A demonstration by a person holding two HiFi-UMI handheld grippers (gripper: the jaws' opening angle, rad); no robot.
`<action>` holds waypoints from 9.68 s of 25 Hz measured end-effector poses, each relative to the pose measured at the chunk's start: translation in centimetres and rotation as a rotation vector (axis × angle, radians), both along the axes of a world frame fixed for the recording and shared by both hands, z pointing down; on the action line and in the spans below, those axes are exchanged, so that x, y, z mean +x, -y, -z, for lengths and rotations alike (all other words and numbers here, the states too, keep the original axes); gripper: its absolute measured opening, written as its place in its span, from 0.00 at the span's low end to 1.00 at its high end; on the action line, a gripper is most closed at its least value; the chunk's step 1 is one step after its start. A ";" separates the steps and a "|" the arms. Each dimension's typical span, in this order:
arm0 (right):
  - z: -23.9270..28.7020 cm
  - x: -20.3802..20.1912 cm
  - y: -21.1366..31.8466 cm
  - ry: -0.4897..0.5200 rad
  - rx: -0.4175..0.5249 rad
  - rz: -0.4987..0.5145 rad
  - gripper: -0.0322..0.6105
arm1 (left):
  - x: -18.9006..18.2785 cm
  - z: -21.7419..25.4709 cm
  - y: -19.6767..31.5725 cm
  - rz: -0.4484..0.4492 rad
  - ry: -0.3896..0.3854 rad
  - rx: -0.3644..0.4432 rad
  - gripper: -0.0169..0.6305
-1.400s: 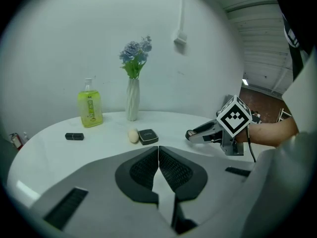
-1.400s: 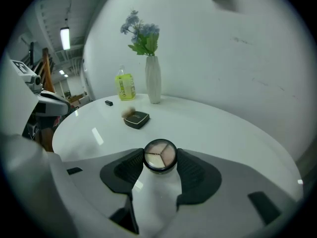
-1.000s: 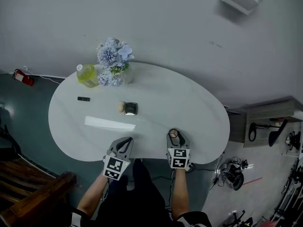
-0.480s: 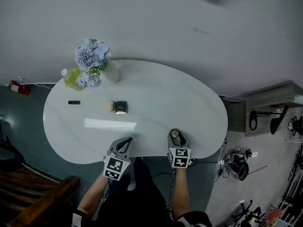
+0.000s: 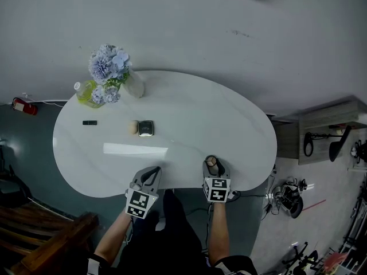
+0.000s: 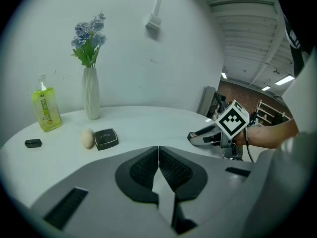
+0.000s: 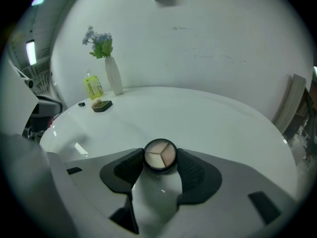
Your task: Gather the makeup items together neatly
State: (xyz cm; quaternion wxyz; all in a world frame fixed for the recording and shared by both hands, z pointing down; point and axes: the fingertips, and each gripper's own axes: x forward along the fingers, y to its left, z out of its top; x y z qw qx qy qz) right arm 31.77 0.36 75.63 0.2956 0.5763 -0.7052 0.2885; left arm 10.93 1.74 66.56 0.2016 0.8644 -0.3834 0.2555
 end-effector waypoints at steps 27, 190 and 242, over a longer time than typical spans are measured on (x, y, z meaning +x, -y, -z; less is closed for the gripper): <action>20.7 -6.0 -1.1 0.063 0.405 0.076 0.34 | -1.6 14.9 -0.2 0.067 -0.043 0.291 0.06; 5.6 -49.6 13.4 0.026 0.059 0.668 0.22 | -41.7 4.2 4.6 0.572 -0.031 0.064 0.06; 4.0 -8.6 0.2 0.004 0.038 -0.023 0.22 | -5.1 3.7 2.5 -0.094 -0.046 0.041 0.06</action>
